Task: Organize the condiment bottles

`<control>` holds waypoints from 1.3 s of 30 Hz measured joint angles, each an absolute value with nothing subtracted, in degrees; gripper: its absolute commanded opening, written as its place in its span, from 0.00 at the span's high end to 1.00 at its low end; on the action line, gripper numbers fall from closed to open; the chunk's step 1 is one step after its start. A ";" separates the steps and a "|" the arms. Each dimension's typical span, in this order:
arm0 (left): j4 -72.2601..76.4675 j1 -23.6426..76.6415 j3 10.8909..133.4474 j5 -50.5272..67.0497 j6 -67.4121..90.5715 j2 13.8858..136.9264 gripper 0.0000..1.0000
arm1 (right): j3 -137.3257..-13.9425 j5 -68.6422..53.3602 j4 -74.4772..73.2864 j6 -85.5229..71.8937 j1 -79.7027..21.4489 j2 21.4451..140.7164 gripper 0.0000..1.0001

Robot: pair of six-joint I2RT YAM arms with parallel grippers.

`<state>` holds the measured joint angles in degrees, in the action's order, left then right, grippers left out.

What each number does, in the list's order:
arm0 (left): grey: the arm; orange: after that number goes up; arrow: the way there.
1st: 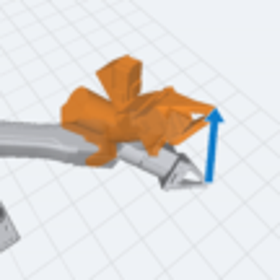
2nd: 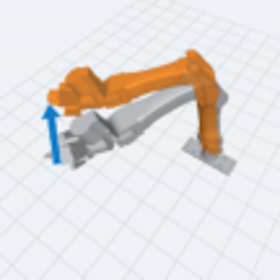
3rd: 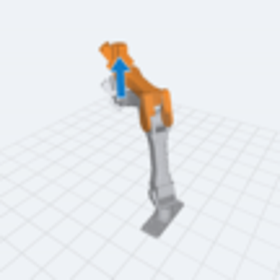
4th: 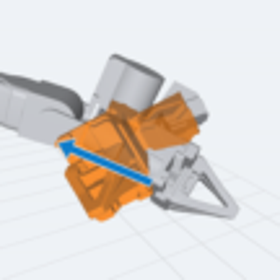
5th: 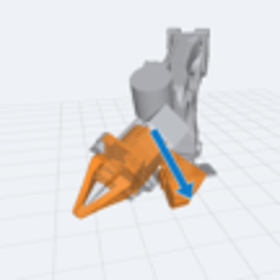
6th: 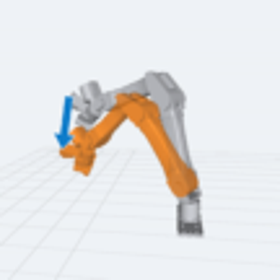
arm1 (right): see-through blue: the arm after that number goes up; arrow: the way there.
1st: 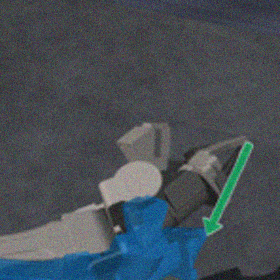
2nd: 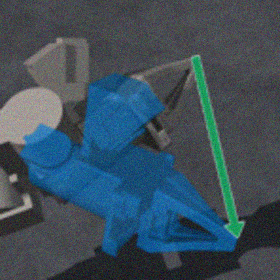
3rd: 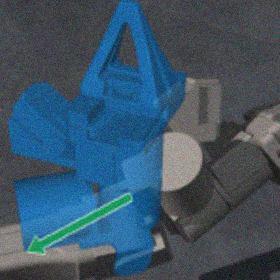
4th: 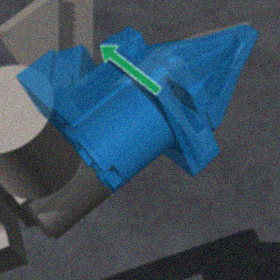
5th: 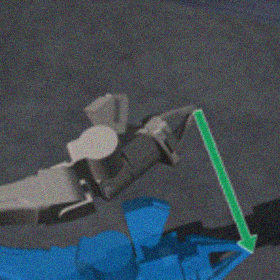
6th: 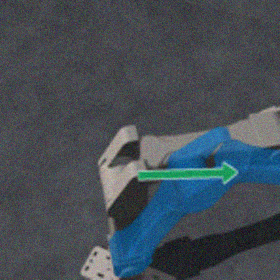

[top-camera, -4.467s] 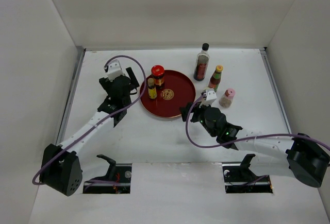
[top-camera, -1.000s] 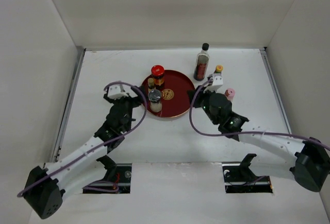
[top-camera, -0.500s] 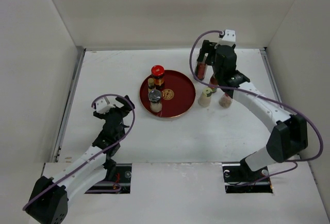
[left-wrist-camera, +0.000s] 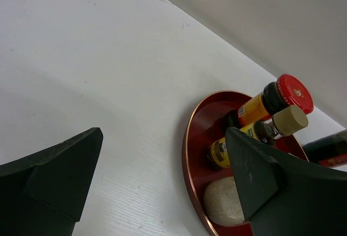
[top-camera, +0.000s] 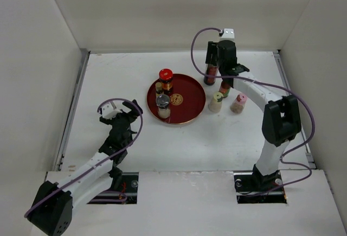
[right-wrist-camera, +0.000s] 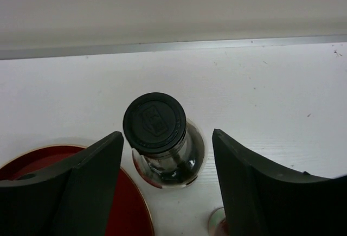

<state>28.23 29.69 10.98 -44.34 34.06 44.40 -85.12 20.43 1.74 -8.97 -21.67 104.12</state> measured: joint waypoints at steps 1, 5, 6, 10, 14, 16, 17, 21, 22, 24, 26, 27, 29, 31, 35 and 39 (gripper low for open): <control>28.53 29.69 10.98 -44.25 34.06 44.77 0.00 | -85.17 20.38 1.91 -8.78 -21.50 104.57 0.34; 29.45 29.69 10.98 -43.35 34.09 47.00 0.00 | -86.26 20.10 2.94 -8.29 -21.10 106.15 0.53; 29.45 29.69 10.98 -43.16 34.09 47.40 0.00 | -86.59 19.94 3.38 -8.21 -21.08 106.41 0.57; 30.04 29.69 10.98 -42.78 34.09 47.83 0.00 | -87.00 19.88 3.99 -7.20 -21.08 106.63 0.66; 30.33 29.69 10.98 -42.68 34.09 47.90 0.00 | -86.96 19.90 4.27 -6.70 -21.10 106.59 0.68; 30.35 29.69 10.98 -42.68 34.06 47.92 0.00 | -86.70 19.92 4.27 -6.26 -21.23 106.17 0.68; 30.48 29.69 10.98 -42.65 34.09 47.99 0.00 | -86.24 20.01 4.27 -6.09 -21.41 105.62 0.68; 30.74 29.69 10.98 -42.59 34.06 48.49 0.00 | -84.44 20.64 4.01 -5.37 -22.81 101.47 0.68; 30.83 29.69 10.98 -42.61 34.09 48.66 0.00 | -84.20 20.80 3.84 -5.13 -23.44 100.14 0.68; 31.16 29.69 10.98 -42.54 34.09 49.23 0.00 | -83.81 20.99 4.40 -4.64 -25.19 97.27 0.68; 31.22 29.69 10.98 -42.46 34.06 49.58 0.00 | -83.42 20.99 5.41 -4.58 -27.14 94.98 0.68; 31.22 29.69 10.98 -42.44 34.06 49.60 0.00 | -83.42 20.99 6.11 -4.47 -28.10 94.35 0.68; 31.33 29.67 10.98 -42.44 34.06 49.52 0.00 | -83.42 20.93 8.32 -4.49 -30.04 93.97 0.68; 31.40 29.63 10.98 -42.44 34.06 49.43 0.00 | -83.42 20.75 9.15 -4.56 -31.68 94.45 0.68; 31.40 29.63 10.98 -42.46 34.06 48.51 0.00 | -84.47 20.51 9.43 -4.56 -34.17 98.21 0.68; 31.53 29.63 10.98 -42.46 34.06 47.77 0.00 | -86.06 20.49 9.08 -4.43 -35.48 103.35 0.68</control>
<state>31.53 29.63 10.98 -42.46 34.06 47.77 -86.06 20.49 9.08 -4.43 -35.48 103.35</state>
